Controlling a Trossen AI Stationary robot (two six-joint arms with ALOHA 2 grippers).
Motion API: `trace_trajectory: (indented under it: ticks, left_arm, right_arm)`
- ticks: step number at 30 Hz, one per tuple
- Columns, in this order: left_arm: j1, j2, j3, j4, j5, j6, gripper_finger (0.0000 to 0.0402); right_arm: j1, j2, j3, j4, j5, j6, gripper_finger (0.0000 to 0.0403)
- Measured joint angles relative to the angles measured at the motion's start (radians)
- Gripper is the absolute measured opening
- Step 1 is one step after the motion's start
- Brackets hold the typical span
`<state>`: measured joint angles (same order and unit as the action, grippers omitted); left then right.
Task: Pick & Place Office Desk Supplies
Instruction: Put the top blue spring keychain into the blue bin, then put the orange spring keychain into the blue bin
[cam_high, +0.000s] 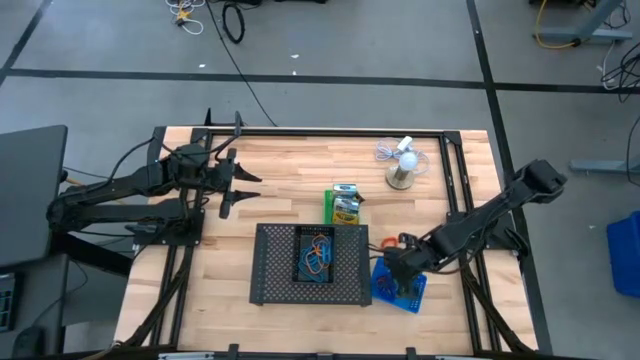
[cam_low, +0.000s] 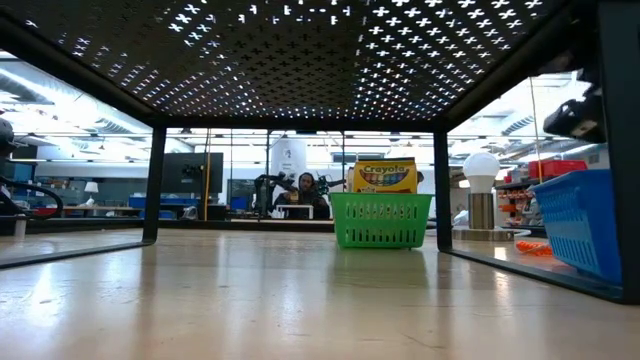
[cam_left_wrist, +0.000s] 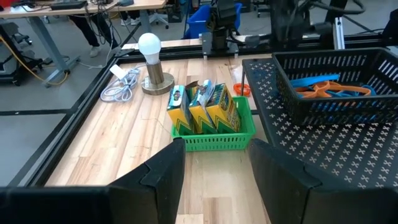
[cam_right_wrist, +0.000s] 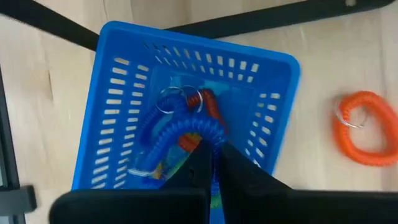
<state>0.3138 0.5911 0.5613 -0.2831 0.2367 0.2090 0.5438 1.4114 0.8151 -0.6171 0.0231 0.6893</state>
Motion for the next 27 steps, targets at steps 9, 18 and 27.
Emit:
trace_trajectory:
  ticks: [9,18,27]
  left_arm:
    - [0.0,0.0,0.0,0.002,0.0,-0.003,0.0188]
    - [0.0,0.0,0.0,0.001,0.0,-0.003,0.0188]
    - [0.0,0.0,0.0,0.003,0.0,0.001,0.0188]
  right_arm:
    - [0.001,0.023,-0.004,0.034,-0.002,0.013,0.0044]
    - [0.001,0.023,-0.004,0.033,-0.007,0.014,0.0133]
    - [-0.015,-0.042,-0.003,0.012,0.131,0.005,0.0191]
